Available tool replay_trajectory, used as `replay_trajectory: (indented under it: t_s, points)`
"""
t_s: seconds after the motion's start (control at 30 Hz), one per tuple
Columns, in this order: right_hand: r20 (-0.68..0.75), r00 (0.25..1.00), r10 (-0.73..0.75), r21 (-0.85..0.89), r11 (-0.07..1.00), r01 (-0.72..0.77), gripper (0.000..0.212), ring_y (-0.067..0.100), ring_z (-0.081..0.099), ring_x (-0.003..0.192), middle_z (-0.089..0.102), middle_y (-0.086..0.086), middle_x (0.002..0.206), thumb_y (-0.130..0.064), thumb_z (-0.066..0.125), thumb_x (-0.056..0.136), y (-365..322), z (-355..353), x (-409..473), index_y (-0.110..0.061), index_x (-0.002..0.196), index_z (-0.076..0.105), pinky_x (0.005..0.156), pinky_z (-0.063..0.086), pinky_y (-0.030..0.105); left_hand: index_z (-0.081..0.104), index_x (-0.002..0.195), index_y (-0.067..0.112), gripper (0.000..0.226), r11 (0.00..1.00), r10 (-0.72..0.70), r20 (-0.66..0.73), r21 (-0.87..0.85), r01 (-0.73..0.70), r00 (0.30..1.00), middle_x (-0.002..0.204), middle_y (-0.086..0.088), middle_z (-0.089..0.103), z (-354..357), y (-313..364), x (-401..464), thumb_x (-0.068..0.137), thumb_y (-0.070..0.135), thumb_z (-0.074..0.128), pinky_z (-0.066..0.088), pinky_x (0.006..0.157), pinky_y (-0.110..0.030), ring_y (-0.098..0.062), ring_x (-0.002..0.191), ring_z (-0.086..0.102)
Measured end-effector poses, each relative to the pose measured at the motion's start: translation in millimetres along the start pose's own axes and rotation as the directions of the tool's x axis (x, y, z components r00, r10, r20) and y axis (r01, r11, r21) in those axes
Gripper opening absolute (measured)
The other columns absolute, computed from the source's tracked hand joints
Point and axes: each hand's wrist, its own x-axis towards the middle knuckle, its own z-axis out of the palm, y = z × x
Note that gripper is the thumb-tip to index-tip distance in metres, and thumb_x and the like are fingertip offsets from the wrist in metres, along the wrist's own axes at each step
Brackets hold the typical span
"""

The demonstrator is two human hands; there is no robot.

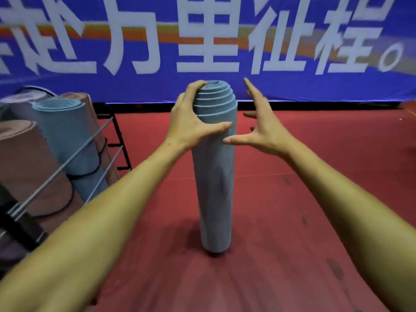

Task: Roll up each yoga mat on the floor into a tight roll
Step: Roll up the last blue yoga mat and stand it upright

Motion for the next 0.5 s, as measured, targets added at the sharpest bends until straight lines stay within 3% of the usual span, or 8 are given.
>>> replay_trajectory:
  t_s: [0.07, 0.13, 0.2, 0.3, 0.4, 0.5]
  points:
    - [0.064, 0.990, -0.128, -0.044, 0.990, 0.131, 0.135, 0.016, 0.019, 0.157, 0.017, -0.001, 0.165, -0.052, 0.098, 0.062, -24, -12, -3, -0.038, 0.165, 0.011, 0.119, 0.038, 0.043, 0.052, 0.141, 0.030, 0.097, 0.997, 0.083, 0.116, -0.006, -0.082, 0.990, 0.140, 0.007, 0.057, -9, 17, -3, 0.057, 0.046, 0.098, 0.045, 0.112, -0.030, -0.012, 0.134, 0.052]
    - [0.156, 0.975, -0.160, -0.107, 0.978, 0.178, 0.129, 0.016, 0.007, 0.160, 0.014, 0.006, 0.168, -0.047, 0.098, 0.062, -19, -2, -19, -0.030, 0.164, 0.020, 0.127, 0.027, 0.044, 0.053, 0.145, 0.035, 0.097, 0.997, 0.051, 0.286, 0.037, -0.064, 0.957, 0.159, -0.004, 0.039, -16, 17, -23, 0.060, 0.048, 0.098, 0.031, 0.119, -0.019, -0.017, 0.154, 0.028]
    - [0.237, 0.962, -0.133, -0.149, 0.974, 0.171, 0.127, 0.017, 0.008, 0.160, 0.016, 0.009, 0.168, -0.048, 0.096, 0.064, -3, 19, -41, -0.026, 0.164, 0.022, 0.128, 0.024, 0.045, 0.048, 0.149, 0.045, 0.100, 0.993, -0.026, 0.414, 0.115, -0.024, 0.910, 0.169, -0.011, 0.023, -21, 1, -49, 0.062, 0.050, 0.097, 0.023, 0.124, -0.026, -0.018, 0.160, 0.010]
    - [0.197, 0.978, -0.075, -0.102, 0.990, 0.096, 0.119, 0.017, 0.011, 0.159, 0.016, 0.008, 0.168, -0.044, 0.092, 0.067, 8, 45, -55, -0.031, 0.163, 0.022, 0.127, 0.026, 0.046, 0.036, 0.154, 0.054, 0.108, 0.990, -0.060, 0.456, 0.141, -0.005, 0.888, 0.165, 0.001, 0.035, -28, -21, -68, 0.062, 0.057, 0.093, 0.027, 0.126, -0.039, -0.021, 0.159, 0.017]
    - [0.217, 0.976, 0.003, -0.128, 0.991, 0.026, 0.112, 0.023, 0.012, 0.159, -0.006, 0.003, 0.171, -0.044, 0.093, 0.070, -5, 62, -54, -0.046, 0.160, 0.026, 0.125, 0.028, 0.038, 0.041, 0.151, 0.050, 0.105, 0.984, -0.085, 0.456, 0.176, 0.004, 0.886, 0.153, 0.004, 0.049, -39, -32, -73, 0.059, 0.066, 0.089, 0.041, 0.118, -0.044, -0.017, 0.145, 0.043]
    - [0.214, 0.977, 0.018, -0.188, 0.982, 0.023, 0.105, 0.032, 0.024, 0.155, -0.007, 0.001, 0.171, -0.039, 0.094, 0.069, -15, 73, -52, -0.047, 0.154, 0.033, 0.122, 0.035, 0.046, 0.048, 0.145, 0.044, 0.095, 0.980, -0.107, 0.434, 0.196, 0.022, 0.894, 0.142, 0.011, 0.059, -48, -36, -80, 0.062, 0.060, 0.090, 0.046, 0.110, -0.045, -0.013, 0.131, 0.056]
